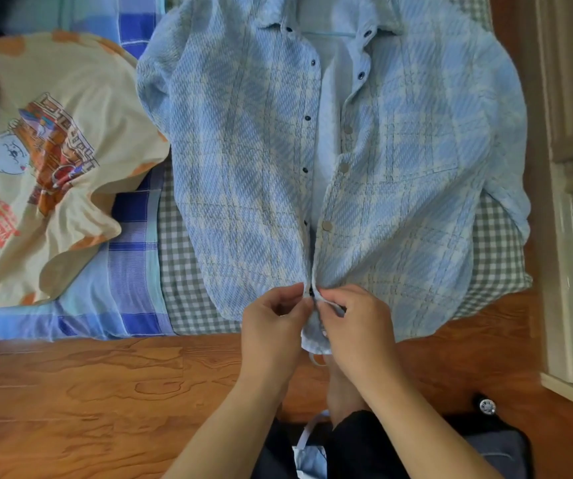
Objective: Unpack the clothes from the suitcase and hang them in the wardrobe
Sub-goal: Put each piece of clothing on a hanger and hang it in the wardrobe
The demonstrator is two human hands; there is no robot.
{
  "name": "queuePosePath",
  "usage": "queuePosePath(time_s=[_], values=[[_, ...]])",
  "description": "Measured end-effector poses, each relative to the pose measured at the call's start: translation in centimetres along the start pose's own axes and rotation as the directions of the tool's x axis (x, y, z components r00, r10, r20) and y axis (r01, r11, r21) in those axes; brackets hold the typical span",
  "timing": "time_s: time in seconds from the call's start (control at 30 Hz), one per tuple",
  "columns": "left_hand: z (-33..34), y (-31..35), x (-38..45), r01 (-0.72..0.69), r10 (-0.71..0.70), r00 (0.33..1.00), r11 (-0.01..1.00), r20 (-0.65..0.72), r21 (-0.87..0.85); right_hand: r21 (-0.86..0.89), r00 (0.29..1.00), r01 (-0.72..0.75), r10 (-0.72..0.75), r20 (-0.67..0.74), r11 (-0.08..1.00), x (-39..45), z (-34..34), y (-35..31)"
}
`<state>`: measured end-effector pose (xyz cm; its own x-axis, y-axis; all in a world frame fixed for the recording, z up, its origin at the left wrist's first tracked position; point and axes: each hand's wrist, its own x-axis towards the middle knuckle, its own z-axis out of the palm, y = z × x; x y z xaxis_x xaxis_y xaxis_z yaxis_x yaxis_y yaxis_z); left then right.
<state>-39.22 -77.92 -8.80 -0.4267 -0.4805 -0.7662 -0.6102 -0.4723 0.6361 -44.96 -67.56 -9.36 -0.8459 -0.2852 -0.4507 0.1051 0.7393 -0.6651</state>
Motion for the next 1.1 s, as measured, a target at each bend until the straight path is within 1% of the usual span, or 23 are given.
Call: queuePosePath(time_s=[0.07,0.13,0.23,0.33,0.4,0.47,0.5,0.53,0.57,0.6,0.63,0.67,0.7,0.73,0.77,0.8,0.83,0.87,0.9,0.93,0.97,1.03,1.1], values=[[0.0,-0.3,0.2,-0.005,0.005,1.0,0.999,-0.02,0.039,-0.089,0.998,0.06,-0.06,0.003,0.994,-0.2,0.2,0.0],[0.2,-0.5,0.1,-0.038,0.041,0.999,0.995,-0.033,0.088,-0.146,0.995,0.092,-0.096,-0.015,0.985,-0.5,0.3,-0.2],[0.7,-0.5,0.1,-0.105,0.116,0.992,0.974,-0.042,0.201,-0.216,0.993,0.109,-0.118,-0.03,0.97,-0.9,0.5,-0.4],[1.1,-0.5,0.4,-0.133,0.148,0.988,0.95,-0.035,0.281,-0.264,0.987,0.143,-0.158,-0.036,0.954,-0.9,0.8,-0.4],[1.3,-0.3,0.3,-0.123,0.139,0.99,0.952,-0.038,0.282,-0.296,0.984,0.15,-0.172,-0.049,0.943,-0.7,1.1,-0.2],[1.2,-0.2,0.5,-0.082,0.092,0.995,0.97,-0.031,0.228,-0.244,0.981,0.162,-0.184,-0.069,0.956,-0.6,1.2,-0.1],[0.9,-0.3,0.8,-0.059,0.065,0.998,0.968,-0.017,0.243,-0.225,0.985,0.157,-0.169,-0.036,0.962,-0.5,1.2,0.1],[0.6,-0.4,1.4,-0.036,0.034,0.999,0.946,0.01,0.322,-0.242,0.989,0.148,-0.14,0.05,0.959,-0.6,1.1,0.5],[0.2,-0.6,1.9,-0.024,-0.01,0.998,0.878,0.068,0.478,-0.329,0.978,0.118,-0.051,0.204,0.937,-0.5,1.3,1.0],[-0.3,-0.7,2.3,-0.05,-0.059,0.988,0.744,0.14,0.666,-0.436,0.932,0.101,0.068,0.355,0.894,-0.4,1.6,1.7],[-0.7,-0.5,2.5,-0.131,-0.061,0.978,0.571,0.201,0.81,-0.528,0.867,0.068,0.212,0.452,0.847,-0.2,1.7,2.1],[-0.9,-0.3,3.0,-0.226,0.015,0.97,0.434,0.244,0.872,-0.571,0.821,0.014,0.316,0.475,0.821,0.2,1.5,2.1],[-0.6,0.5,3.3,-0.315,0.164,0.949,0.413,0.27,0.854,-0.561,0.843,-0.019,0.315,0.437,0.828,0.8,1.2,1.9],[0.0,1.6,3.7,-0.397,0.322,0.908,0.467,0.267,0.79,-0.501,0.919,-0.031,0.222,0.327,0.865,1.9,0.8,1.8],[0.8,2.8,4.4,-0.45,0.439,0.872,0.544,0.217,0.708,-0.418,0.984,-0.024,0.096,0.153,0.908,3.1,0.4,1.3],[1.8,3.9,5.5,-0.464,0.485,0.86,0.611,0.16,0.641,-0.314,0.999,0.013,-0.023,-0.025,0.949,4.4,-0.1,0.6],[2.7,4.5,7.0,-0.429,0.459,0.881,0.67,0.116,0.606,-0.224,0.987,0.045,-0.079,-0.143,0.973,5.8,-0.4,-0.3],[3.4,4.6,8.6,-0.369,0.404,0.911,0.714,0.081,0.595,-0.183,0.977,0.059,-0.094,-0.19,0.981,7.1,-0.3,-0.8],[4.0,4.5,10.2,-0.308,0.346,0.936,0.732,0.058,0.608,-0.183,0.98,0.035,-0.07,-0.185,0.982,8.5,0.4,-0.9],[4.4,4.1,11.5,-0.253,0.295,0.954,0.727,0.042,0.639,-0.216,0.986,-0.009,-0.027,-0.163,0.976,9.8,1.2,-0.7],[4.5,3.5,12.5,-0.213,0.259,0.965,0.7,0.035,0.682,-0.264,0.99,-0.072,0.037,-0.134,0.962,10.8,2.1,-0.2],[4.7,2.4,13.5,-0.187,0.256,0.966,0.621,0.028,0.761,-0.345,0.982,-0.184,0.16,-0.099,0.92,12.1,3.3,0.8],[5.0,1.7,13.8,-0.174,0.292,0.956,0.578,-0.004,0.797,-0.364,0.977,-0.214,0.193,-0.092,0.907,12.5,3.6,1.5]])
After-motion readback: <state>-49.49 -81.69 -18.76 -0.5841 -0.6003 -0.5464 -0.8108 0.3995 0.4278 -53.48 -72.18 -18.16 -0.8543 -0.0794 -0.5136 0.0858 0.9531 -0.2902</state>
